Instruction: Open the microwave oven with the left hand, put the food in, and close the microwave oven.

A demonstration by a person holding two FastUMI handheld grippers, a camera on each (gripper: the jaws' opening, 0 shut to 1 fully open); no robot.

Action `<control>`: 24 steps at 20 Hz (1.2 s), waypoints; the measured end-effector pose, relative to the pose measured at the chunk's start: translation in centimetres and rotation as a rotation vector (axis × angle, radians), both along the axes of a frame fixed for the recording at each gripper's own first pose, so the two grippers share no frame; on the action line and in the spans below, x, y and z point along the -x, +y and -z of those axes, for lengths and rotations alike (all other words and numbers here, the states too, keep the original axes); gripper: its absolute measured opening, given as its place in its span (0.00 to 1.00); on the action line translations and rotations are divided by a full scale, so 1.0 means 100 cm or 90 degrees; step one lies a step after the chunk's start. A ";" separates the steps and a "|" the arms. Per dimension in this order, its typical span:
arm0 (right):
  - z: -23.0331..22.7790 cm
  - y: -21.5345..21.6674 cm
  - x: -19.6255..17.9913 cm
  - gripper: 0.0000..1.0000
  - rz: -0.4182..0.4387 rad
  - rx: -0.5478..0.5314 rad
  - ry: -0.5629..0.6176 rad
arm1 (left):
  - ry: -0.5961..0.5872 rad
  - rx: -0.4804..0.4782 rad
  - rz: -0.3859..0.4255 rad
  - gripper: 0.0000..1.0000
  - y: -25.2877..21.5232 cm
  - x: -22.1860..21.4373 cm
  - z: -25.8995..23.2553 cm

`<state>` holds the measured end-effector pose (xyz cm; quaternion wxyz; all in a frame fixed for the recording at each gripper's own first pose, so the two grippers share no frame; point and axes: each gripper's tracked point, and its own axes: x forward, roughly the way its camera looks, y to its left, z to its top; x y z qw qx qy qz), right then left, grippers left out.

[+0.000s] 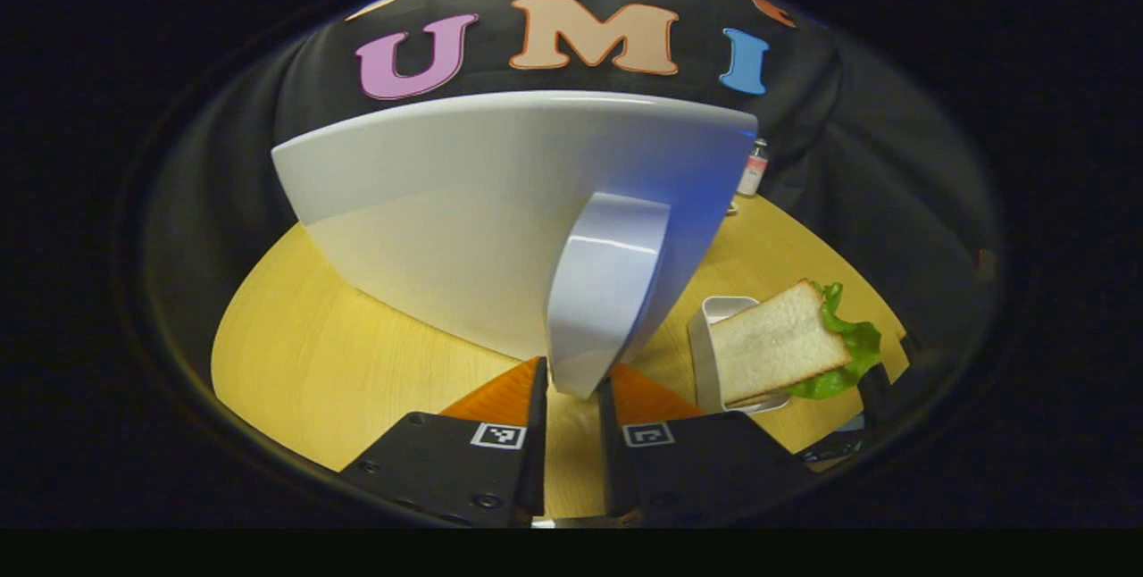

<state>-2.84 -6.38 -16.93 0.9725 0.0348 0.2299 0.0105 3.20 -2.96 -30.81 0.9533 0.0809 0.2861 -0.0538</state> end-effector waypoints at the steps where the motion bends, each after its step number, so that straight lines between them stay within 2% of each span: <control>1: 0.003 0.001 -0.001 0.89 -0.009 0.001 0.005 | -0.007 -0.007 -0.007 0.33 0.007 0.006 -0.001; 3: 0.006 0.002 -0.006 0.88 -0.028 0.004 0.016 | -0.014 -0.019 -0.040 0.43 0.026 0.020 -0.001; 4: 0.008 0.002 -0.008 0.89 -0.040 0.007 0.021 | -0.017 -0.022 -0.064 0.53 0.037 0.027 -0.001; 5: 0.009 0.003 -0.009 0.89 -0.051 0.009 0.025 | -0.017 -0.019 -0.087 0.72 0.046 0.036 0.000; 7: 0.013 0.003 -0.011 0.89 -0.075 0.017 0.036 | -0.016 0.001 -0.134 0.86 0.060 0.052 0.000; 13: 0.024 0.014 -0.015 0.89 -0.156 0.028 0.065 | -0.031 0.036 -0.260 0.87 0.096 0.093 -0.009; 16: 0.028 0.019 -0.016 0.88 -0.174 0.033 0.072 | -0.045 0.046 -0.305 0.87 0.115 0.110 -0.019; 17: 0.029 0.024 -0.015 0.88 -0.176 0.030 0.074 | -0.051 0.048 -0.316 0.87 0.121 0.115 -0.022; 18: 0.031 0.030 -0.014 0.97 -0.177 0.024 0.075 | -0.057 0.048 -0.325 0.87 0.128 0.118 -0.025; 20: 0.032 0.044 -0.012 0.88 -0.177 0.015 0.074 | -0.063 0.047 -0.332 0.86 0.144 0.123 -0.031; 22: 0.039 0.061 -0.010 0.88 -0.173 0.010 0.076 | -0.065 0.050 -0.332 0.86 0.159 0.129 -0.035; 23: 0.041 0.071 -0.008 0.97 -0.170 0.007 0.076 | -0.066 0.054 -0.332 0.87 0.167 0.131 -0.038; 24: 0.042 0.082 -0.006 0.88 -0.166 0.003 0.074 | -0.061 0.059 -0.328 0.87 0.176 0.133 -0.038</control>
